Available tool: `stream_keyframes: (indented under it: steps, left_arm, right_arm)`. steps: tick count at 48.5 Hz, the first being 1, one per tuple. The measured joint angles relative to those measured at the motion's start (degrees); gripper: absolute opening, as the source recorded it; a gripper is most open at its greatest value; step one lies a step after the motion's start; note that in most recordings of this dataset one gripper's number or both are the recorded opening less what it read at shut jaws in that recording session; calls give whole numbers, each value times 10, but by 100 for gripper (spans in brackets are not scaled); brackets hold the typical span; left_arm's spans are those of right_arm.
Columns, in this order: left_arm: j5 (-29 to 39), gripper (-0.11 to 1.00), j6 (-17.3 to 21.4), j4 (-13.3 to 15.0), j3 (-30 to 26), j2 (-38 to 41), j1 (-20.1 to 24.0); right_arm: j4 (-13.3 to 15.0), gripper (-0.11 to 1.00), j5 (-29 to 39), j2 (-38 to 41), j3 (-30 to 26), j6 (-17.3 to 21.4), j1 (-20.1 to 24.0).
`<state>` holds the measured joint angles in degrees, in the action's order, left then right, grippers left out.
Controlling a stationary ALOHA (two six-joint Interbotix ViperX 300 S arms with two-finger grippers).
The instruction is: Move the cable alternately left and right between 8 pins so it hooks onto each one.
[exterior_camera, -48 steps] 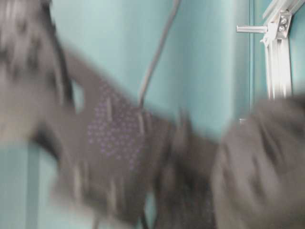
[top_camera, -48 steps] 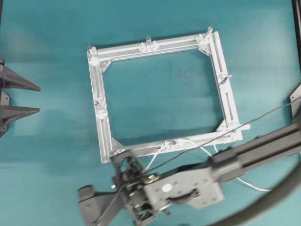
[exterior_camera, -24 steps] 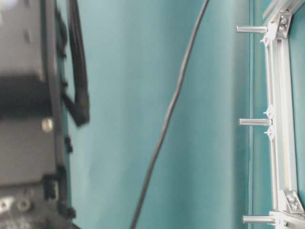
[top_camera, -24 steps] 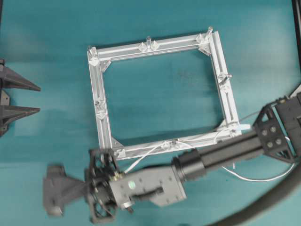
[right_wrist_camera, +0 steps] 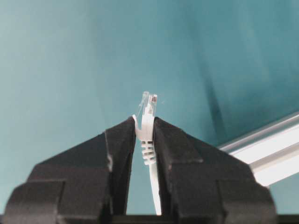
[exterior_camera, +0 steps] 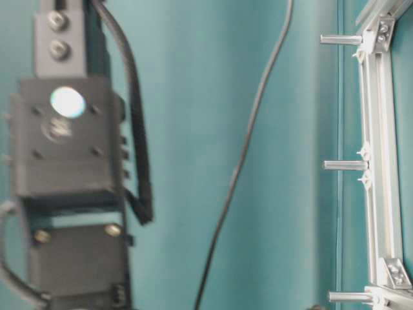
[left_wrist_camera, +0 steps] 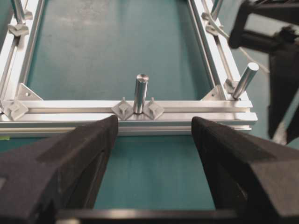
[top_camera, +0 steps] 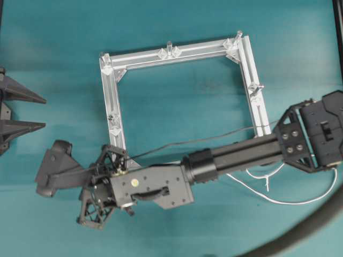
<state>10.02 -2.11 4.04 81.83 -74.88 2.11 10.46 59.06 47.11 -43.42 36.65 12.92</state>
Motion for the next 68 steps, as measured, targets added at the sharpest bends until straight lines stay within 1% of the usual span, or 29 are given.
stream_keyframes:
  steps: [7, 9, 12, 16, 19, 23, 28, 32, 42, 47, 54, 62, 68]
  left_arm:
    - [0, 74, 1, 0, 0, 0, 0]
    - [0, 74, 0, 0, 0, 1, 0]
    - [0, 74, 1, 0, 0, 1, 0]
    - [0, 74, 0, 0, 0, 1, 0]
    - [0, 74, 0, 0, 0, 1, 0]
    - [0, 74, 0, 0, 0, 0, 0]
    - [0, 74, 0, 0, 0, 1, 0]
    - [0, 74, 0, 1, -1, 1, 0]
    - [0, 74, 1, 0, 0, 1, 0]
    - [0, 74, 1, 0, 0, 1, 0]
    - [0, 74, 0, 0, 0, 1, 0]
    - [0, 74, 0, 0, 0, 1, 1]
    - [0, 74, 0, 0, 0, 0, 0]
  right_arm:
    - [3, 16, -7, 4, -4, 40, -15]
    - [8, 16, -9, 4, -5, 55, -18]
    - [25, 16, -6, 4, -5, 79, -21]
    - [59, 16, 12, 4, -5, 110, -21]
    - [77, 16, 25, 4, -5, 129, -20]
    - [92, 16, 33, 4, -3, 149, -20]
    - [101, 16, 33, 3, 18, 157, -20]
    - [102, 16, 25, -2, 40, 162, -21]
    - [105, 16, -18, -58, 123, 206, -33]
    - [107, 16, -39, -92, 178, 212, -43]
    - [107, 16, -46, -134, 238, 229, -54]
    - [107, 16, -69, -169, 300, 250, -66]
    - [107, 16, -86, -182, 329, 248, -77]
